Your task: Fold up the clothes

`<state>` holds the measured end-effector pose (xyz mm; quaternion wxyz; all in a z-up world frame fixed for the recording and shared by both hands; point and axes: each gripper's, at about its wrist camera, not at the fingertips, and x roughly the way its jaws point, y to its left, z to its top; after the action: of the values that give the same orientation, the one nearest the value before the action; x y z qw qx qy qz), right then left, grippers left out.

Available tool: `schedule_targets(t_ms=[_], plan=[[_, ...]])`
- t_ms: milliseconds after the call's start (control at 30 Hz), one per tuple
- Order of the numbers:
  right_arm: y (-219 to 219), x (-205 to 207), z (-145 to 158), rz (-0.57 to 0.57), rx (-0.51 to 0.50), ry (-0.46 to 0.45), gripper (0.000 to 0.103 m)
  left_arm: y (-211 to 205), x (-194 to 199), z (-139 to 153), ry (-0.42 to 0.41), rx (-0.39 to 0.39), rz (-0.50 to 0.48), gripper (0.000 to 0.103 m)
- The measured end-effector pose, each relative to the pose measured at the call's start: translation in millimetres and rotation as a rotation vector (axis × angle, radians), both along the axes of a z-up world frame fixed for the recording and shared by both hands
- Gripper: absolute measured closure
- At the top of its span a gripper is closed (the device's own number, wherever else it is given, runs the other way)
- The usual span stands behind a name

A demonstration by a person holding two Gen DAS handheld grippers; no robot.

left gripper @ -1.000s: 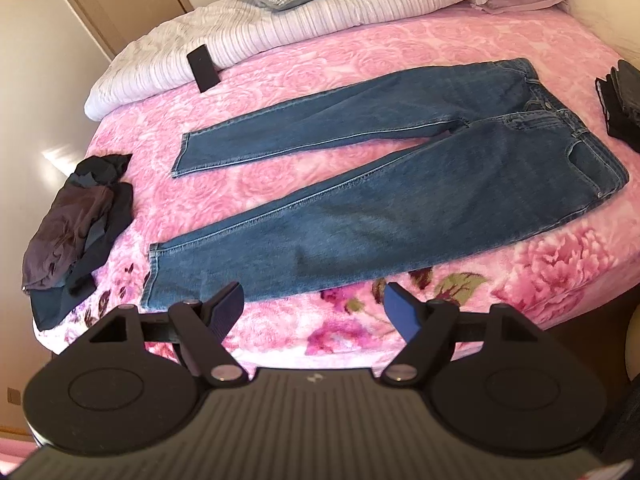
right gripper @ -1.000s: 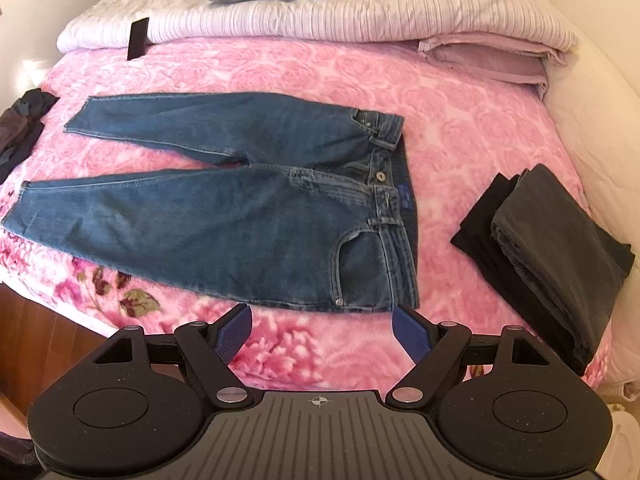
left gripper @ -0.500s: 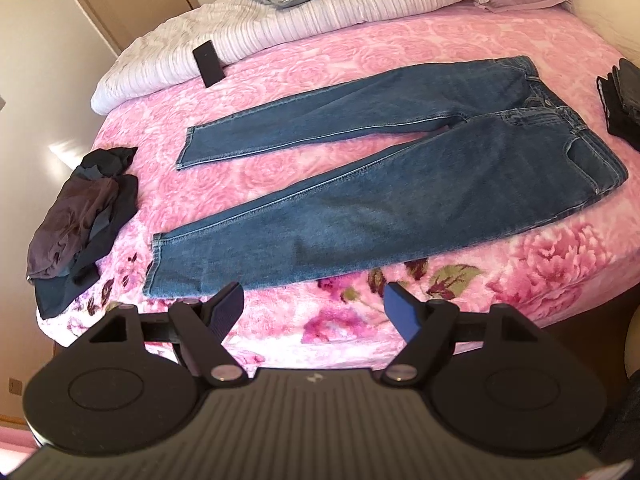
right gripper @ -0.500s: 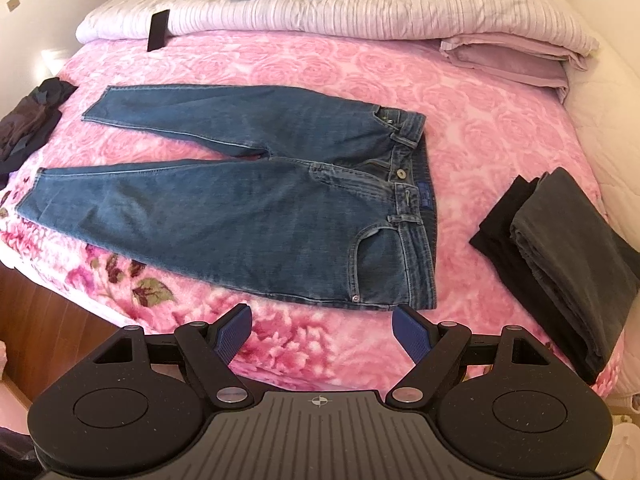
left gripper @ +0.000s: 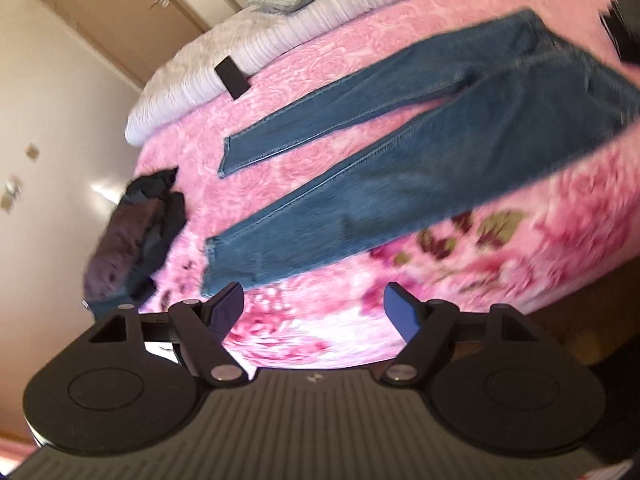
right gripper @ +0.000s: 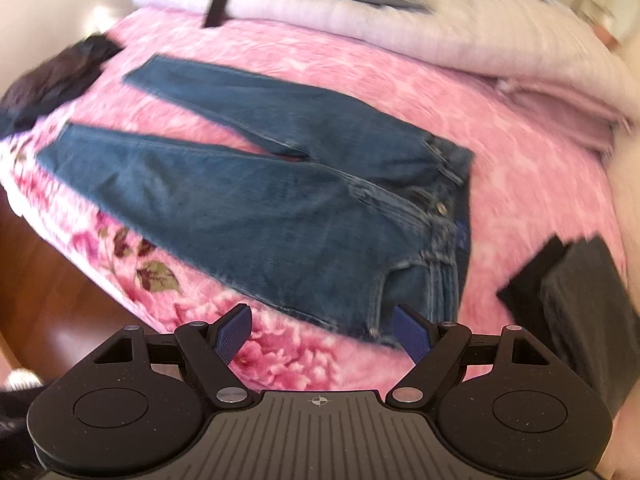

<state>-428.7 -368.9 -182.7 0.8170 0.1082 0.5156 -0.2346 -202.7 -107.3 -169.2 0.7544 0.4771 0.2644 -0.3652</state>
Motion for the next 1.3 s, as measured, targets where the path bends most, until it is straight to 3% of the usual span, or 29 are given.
schedule_targets(t_ms=[133, 300, 533, 733, 867, 1033, 1133, 1233, 1300], plan=[[15, 23, -10, 0.089, -0.076, 0.02, 0.022, 10, 16, -23, -0.036, 0.043, -0.061, 0.029], [30, 53, -35, 0.14, -0.14, 0.083, 0.023, 12, 67, -67, -0.111, 0.113, -0.185, 0.029], [46, 104, -70, 0.102, -0.199, 0.127, 0.023, 4, 160, -164, -0.186, 0.197, -0.37, 0.036], [62, 146, -120, 0.156, -0.192, 0.163, 0.023, 6, 202, -234, -0.253, 0.236, -0.565, 0.037], [68, 161, -146, 0.176, -0.189, 0.173, 0.023, 0, 219, -253, -0.282, 0.24, -0.639, 0.038], [72, 161, -167, 0.194, -0.227, 0.173, 0.023, 1, 243, -265, -0.378, 0.277, -0.741, 0.038], [71, 150, -180, 0.218, -0.285, 0.19, 0.023, 2, 257, -265, -0.396, 0.293, -0.737, 0.038], [66, 125, -195, 0.246, -0.356, 0.239, 0.023, -3, 262, -265, -0.379, 0.298, -0.693, 0.049], [60, 103, -210, 0.266, -0.401, 0.286, 0.023, -9, 261, -264, -0.352, 0.3, -0.652, 0.065]])
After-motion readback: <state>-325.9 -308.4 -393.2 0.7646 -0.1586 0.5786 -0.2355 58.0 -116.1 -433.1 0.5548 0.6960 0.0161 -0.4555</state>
